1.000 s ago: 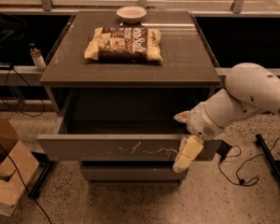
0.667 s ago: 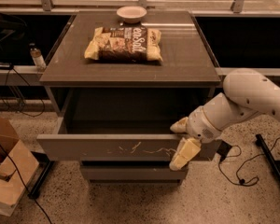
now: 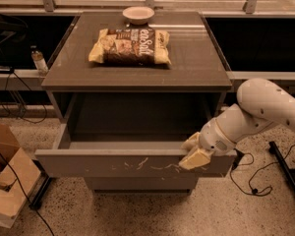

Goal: Open top drawer

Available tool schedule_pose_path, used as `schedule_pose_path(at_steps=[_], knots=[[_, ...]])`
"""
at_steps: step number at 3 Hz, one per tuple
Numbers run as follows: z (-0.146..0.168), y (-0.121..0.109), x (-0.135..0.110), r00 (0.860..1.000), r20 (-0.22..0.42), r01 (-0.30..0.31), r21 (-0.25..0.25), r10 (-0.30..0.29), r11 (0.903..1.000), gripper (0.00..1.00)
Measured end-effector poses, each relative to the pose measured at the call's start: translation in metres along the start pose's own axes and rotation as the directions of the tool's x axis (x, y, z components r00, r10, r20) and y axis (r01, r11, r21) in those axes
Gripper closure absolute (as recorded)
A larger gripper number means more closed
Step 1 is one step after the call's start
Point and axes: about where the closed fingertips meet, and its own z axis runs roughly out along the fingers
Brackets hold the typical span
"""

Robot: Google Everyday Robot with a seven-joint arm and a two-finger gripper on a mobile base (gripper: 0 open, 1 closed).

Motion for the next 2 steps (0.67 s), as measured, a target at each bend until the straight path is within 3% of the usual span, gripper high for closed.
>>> schedule_pose_path(at_steps=[1,2], knots=[[-0.002,0.009,0.004,1.0,-0.014,-0.014,-0.016,0.013,0.9998,0.88],[-0.005,0.019,0.006,0.999,-0.027,-0.033,-0.037,0.032,0.9988,0.86]])
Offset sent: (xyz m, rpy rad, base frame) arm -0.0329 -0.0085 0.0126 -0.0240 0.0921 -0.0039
